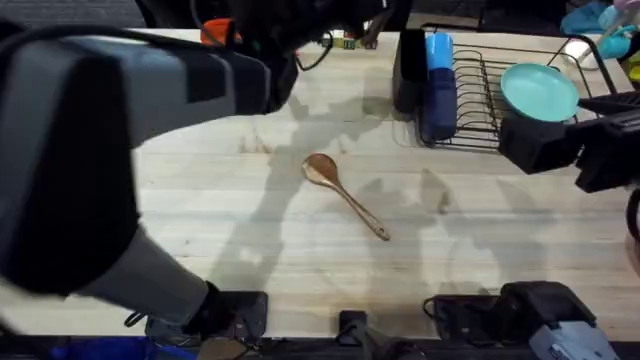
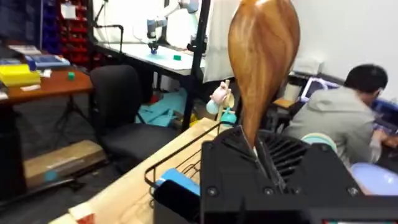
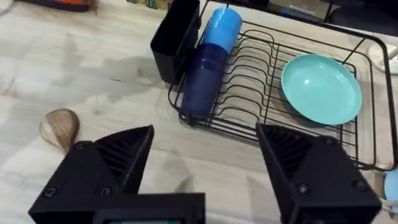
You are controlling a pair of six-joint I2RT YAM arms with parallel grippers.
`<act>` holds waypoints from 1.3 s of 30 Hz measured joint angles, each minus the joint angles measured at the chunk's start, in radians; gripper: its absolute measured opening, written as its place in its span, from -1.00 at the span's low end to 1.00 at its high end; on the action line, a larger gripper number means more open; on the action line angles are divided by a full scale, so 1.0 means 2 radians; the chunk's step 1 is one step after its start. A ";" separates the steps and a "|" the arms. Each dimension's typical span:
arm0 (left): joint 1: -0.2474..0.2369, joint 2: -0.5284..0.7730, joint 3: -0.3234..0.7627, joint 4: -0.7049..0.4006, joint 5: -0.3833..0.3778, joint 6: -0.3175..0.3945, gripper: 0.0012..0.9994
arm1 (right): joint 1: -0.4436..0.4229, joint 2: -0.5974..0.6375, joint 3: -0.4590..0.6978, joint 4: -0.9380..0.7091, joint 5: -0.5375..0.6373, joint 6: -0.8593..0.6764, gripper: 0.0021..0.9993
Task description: Pick up the spoon on the table one by one and put them onto the rack
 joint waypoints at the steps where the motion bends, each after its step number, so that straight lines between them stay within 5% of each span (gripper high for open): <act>1: -0.002 0.009 0.000 0.013 -0.003 -0.011 -0.91 | 0.000 0.000 0.000 0.000 0.000 0.000 0.99; 11: -0.030 0.051 0.000 0.058 -0.052 -0.075 -0.91 | 0.000 0.000 0.000 0.000 0.000 0.000 0.99; 24: -0.058 0.051 0.000 0.075 -0.123 -0.077 -0.91 | 0.000 0.000 0.000 0.000 0.000 0.000 0.99; 39: -0.091 0.062 0.000 0.076 -0.140 -0.077 -0.91 | 0.000 0.000 0.000 0.000 0.000 0.000 0.99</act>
